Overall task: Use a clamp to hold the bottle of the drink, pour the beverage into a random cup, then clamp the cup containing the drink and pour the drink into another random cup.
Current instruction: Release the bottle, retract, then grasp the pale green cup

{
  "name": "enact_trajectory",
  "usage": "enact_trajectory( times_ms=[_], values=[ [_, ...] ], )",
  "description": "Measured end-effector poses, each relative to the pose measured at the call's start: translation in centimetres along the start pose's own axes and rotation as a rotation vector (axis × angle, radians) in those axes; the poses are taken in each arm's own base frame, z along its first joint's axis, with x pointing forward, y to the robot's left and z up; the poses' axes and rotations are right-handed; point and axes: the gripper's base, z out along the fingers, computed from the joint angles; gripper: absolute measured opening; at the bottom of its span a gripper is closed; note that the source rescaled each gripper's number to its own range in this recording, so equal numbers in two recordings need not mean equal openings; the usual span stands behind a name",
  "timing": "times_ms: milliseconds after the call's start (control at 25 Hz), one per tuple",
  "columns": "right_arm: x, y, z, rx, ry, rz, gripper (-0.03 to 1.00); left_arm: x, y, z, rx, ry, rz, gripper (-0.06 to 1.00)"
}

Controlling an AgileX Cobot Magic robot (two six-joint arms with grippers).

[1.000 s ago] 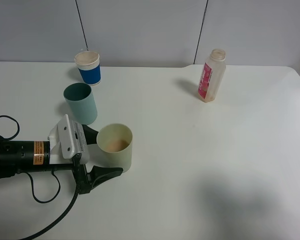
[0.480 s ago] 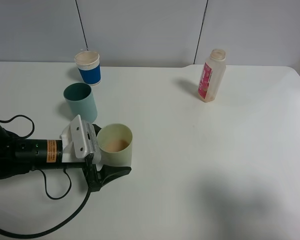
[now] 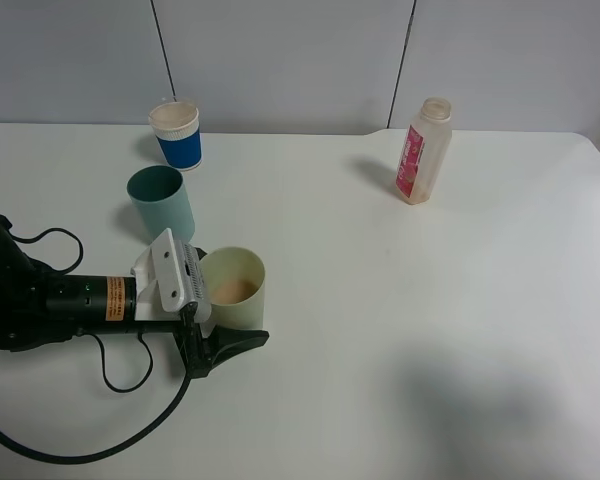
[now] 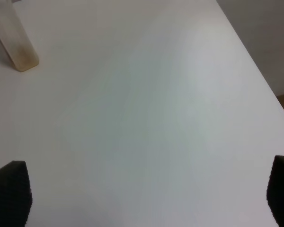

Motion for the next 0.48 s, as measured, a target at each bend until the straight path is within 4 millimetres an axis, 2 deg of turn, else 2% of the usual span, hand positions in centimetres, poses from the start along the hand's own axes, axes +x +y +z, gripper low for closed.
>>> enact_trajectory(
  times_ms=[240, 320, 480],
  values=[
    [0.0, 0.0, 0.0, 0.0, 0.0, 0.0, 0.99, 0.0, -0.02, 0.0, 0.002, 0.0, 0.001, 0.71],
    [0.0, 0.0, 0.0, 0.0, 0.0, 0.0, 0.99, 0.0, -0.02, 0.0, 0.002, 0.0, 0.001, 0.64],
    [0.0, 0.0, 0.0, 0.0, 0.0, 0.0, 0.99, -0.1, -0.45, 0.28, 0.019, 0.001, 0.006, 0.63]
  ],
)
